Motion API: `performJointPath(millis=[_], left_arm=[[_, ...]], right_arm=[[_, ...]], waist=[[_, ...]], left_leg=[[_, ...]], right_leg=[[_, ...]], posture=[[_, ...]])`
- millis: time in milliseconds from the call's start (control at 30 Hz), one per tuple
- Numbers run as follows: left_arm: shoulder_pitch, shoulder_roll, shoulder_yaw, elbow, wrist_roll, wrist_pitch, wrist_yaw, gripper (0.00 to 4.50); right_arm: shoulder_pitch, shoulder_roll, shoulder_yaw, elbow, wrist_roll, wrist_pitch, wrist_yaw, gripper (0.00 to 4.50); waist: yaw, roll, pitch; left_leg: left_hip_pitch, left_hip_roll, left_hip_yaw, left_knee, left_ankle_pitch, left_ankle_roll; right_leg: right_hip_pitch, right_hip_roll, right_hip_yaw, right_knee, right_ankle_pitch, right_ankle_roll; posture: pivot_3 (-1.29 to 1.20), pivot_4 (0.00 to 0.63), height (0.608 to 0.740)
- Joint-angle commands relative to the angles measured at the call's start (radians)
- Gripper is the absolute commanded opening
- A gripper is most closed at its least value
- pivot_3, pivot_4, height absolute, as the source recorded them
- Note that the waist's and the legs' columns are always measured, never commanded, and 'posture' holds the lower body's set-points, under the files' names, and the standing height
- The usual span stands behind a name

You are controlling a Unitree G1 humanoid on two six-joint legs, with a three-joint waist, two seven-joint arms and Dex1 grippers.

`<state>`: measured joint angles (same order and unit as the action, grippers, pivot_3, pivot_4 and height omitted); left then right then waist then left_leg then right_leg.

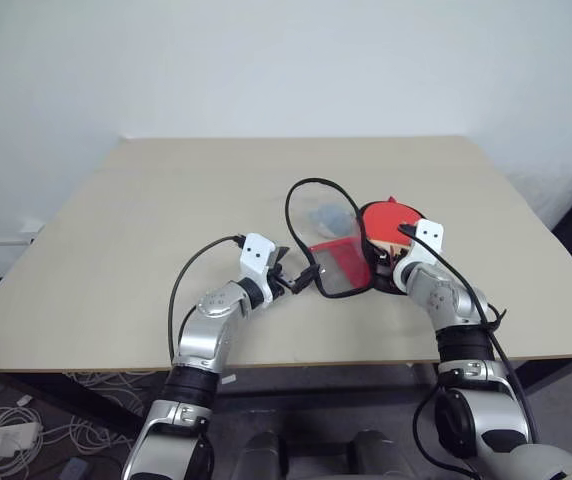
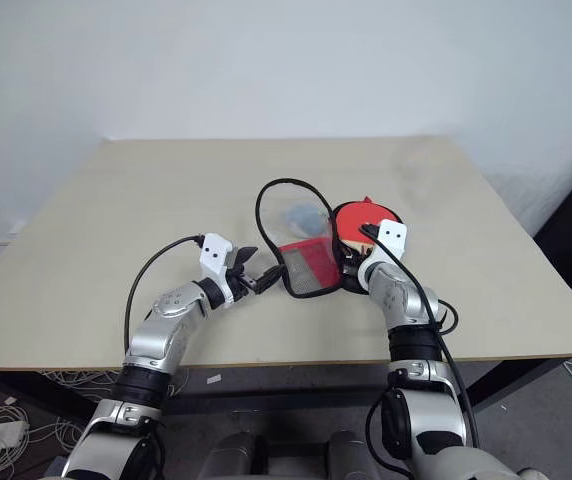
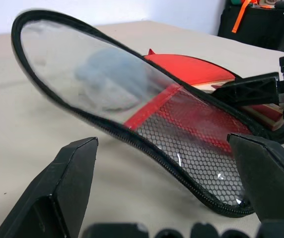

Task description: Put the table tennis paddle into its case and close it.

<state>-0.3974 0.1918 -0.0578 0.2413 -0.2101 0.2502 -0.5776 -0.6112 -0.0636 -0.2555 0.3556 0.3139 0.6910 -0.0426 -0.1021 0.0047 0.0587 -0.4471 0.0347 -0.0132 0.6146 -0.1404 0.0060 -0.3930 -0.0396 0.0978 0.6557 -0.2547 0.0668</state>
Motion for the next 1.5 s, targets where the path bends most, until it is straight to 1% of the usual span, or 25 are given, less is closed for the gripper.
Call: performJointPath(millis=[33,133,233,300,467,767,833,900,1000,1067,1333,1433,1500], left_arm=[[-0.030,0.007,0.018,-0.021,-0.006,-0.021,0.000,4.50],[-0.029,0.012,0.022,-0.020,-0.007,-0.022,-0.001,4.50],[-0.030,0.014,0.025,-0.019,-0.007,-0.021,0.002,4.50],[-0.030,0.014,0.024,-0.019,-0.008,-0.021,0.003,4.50],[-0.031,0.017,0.026,-0.017,-0.006,-0.022,0.005,4.50],[-0.031,0.018,0.024,-0.015,-0.004,-0.024,0.006,4.50],[-0.033,0.016,0.022,-0.014,-0.004,-0.024,0.005,4.50],[-0.034,0.015,0.020,-0.013,-0.004,-0.024,0.004,4.50],[-0.037,0.014,0.019,-0.010,-0.003,-0.026,0.003,4.50],[-0.042,0.015,0.020,-0.005,-0.003,-0.027,0.001,4.50],[-0.051,0.013,0.021,0.014,-0.002,-0.041,0.000,4.50],[-0.053,0.014,0.022,0.019,-0.002,-0.045,0.001,4.50],[-0.054,0.014,0.023,0.021,-0.002,-0.047,0.002,4.50]], right_arm=[[-0.016,-0.024,-0.039,-0.107,0.048,-0.044,0.045,4.48],[-0.019,-0.057,-0.058,-0.100,0.060,-0.049,0.079,4.48],[-0.023,-0.108,-0.062,-0.030,0.052,-0.039,0.109,4.48],[-0.023,-0.123,-0.063,-0.005,0.053,-0.039,0.120,4.48],[0.003,-0.175,-0.017,0.069,-0.005,-0.061,0.147,4.48],[0.092,-0.186,0.020,0.058,-0.026,-0.046,0.179,4.48],[0.103,-0.194,0.036,0.060,-0.040,-0.047,0.188,4.12],[0.114,-0.200,0.057,0.059,-0.054,-0.046,0.197,3.60],[0.129,-0.206,0.097,0.046,-0.076,-0.023,0.219,2.44],[0.139,-0.206,0.122,0.024,-0.091,-0.009,0.228,1.81],[0.143,-0.210,0.157,-0.007,-0.101,0.046,0.279,1.81],[0.145,-0.215,0.170,-0.012,-0.111,0.066,0.294,1.26],[0.149,-0.221,0.177,-0.018,-0.109,0.080,0.321,0.58]], waist=[[0.000,0.000,0.000],[0.000,0.000,0.000],[0.000,0.000,0.000],[0.000,0.000,0.000],[0.000,0.000,0.000],[0.000,-0.001,0.000],[0.001,-0.001,0.000],[0.000,-0.001,0.000],[0.000,-0.001,-0.001],[0.000,-0.001,-0.001],[-0.001,-0.005,-0.002],[-0.001,-0.005,-0.002],[-0.002,-0.006,-0.003]], left_leg=[[0.000,0.000,0.000,0.000,0.000,0.000],[0.000,0.000,0.000,-0.001,0.000,0.000],[0.000,0.000,0.000,-0.001,0.000,0.000],[0.000,0.000,0.000,-0.001,0.000,0.000],[0.000,0.000,0.000,-0.001,0.000,0.000],[0.000,0.000,0.000,0.000,0.000,0.000],[0.001,0.000,0.000,0.000,0.000,0.000],[0.001,0.000,0.000,0.000,0.000,0.000],[0.001,0.000,0.000,0.000,0.000,0.000],[0.001,0.000,0.000,-0.001,0.000,0.000],[0.002,0.000,-0.001,-0.001,0.000,0.000],[0.002,0.000,0.000,-0.001,0.000,0.000],[0.002,0.001,-0.001,-0.001,0.000,0.000]], right_leg=[[0.000,0.000,0.000,0.000,0.000,0.000],[0.000,0.000,0.000,0.000,0.000,0.000],[0.000,0.000,0.000,-0.001,0.000,0.000],[0.000,0.000,0.000,-0.001,0.000,0.000],[0.000,0.000,0.000,-0.001,0.000,0.000],[0.000,0.000,0.000,-0.001,0.000,0.000],[0.000,0.000,0.000,-0.002,0.000,0.000],[0.000,0.000,0.000,-0.002,0.000,0.000],[0.000,0.000,0.000,-0.002,0.000,0.000],[0.000,0.000,0.000,-0.002,0.000,0.000],[0.000,0.000,0.000,-0.002,0.000,0.000],[0.000,0.000,0.000,-0.002,0.000,0.000],[0.000,0.000,0.000,-0.002,0.000,0.000]], posture=[[0.00,0.000,0.716],[0.00,0.000,0.716],[0.00,0.000,0.716],[0.00,0.000,0.716],[0.00,0.000,0.716],[0.00,0.000,0.716],[0.00,0.000,0.716],[0.00,0.000,0.716],[0.00,0.000,0.716],[0.00,0.000,0.716],[0.00,0.000,0.716],[0.00,0.000,0.716],[0.00,0.000,0.716]])
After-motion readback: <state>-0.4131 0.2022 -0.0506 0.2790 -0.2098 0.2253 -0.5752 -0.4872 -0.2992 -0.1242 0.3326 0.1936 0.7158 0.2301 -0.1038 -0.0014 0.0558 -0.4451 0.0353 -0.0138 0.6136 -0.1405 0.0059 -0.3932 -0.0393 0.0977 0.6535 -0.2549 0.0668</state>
